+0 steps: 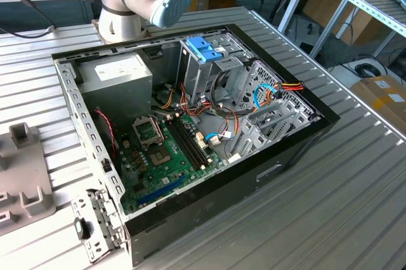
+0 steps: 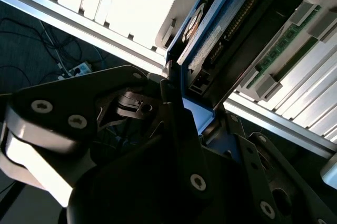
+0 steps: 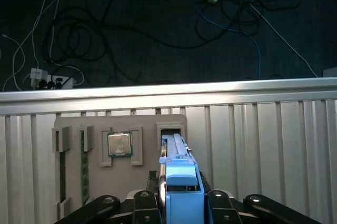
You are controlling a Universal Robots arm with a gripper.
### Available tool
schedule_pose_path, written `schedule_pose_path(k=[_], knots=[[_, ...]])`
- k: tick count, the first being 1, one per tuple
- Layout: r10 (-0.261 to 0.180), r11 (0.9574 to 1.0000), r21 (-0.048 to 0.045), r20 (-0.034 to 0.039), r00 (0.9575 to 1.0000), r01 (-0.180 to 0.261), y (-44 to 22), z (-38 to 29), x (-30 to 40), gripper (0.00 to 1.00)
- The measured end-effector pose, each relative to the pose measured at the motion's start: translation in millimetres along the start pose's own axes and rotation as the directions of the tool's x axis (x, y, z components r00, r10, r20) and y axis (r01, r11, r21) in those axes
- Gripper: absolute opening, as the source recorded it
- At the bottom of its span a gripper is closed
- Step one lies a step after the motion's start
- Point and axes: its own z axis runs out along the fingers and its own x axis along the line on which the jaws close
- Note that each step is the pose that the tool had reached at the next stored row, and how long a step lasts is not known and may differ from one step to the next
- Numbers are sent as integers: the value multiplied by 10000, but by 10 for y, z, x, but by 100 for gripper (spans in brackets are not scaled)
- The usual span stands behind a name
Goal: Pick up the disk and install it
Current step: 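Pick up the disk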
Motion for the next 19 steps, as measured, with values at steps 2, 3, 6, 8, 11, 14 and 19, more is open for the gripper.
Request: schedule_pose_path(k=[2,3,6,8,11,14,19], knots=[[0,10000,-2,0,10000,0,0,-8,0,37],[0,10000,-1,0,10000,0,0,-10,0,37],[-1,10000,-1,-1,10000,1,0,-16,-1,37],[-1,10000,-1,-1,10000,1,1,-19,-3,37],[-1,10000,-4,-2,10000,1,2,-29,-4,37],[0,10000,-2,-1,10000,0,7,-149,-7,37],[0,10000,-2,-1,10000,0,9,-188,-9,37]])
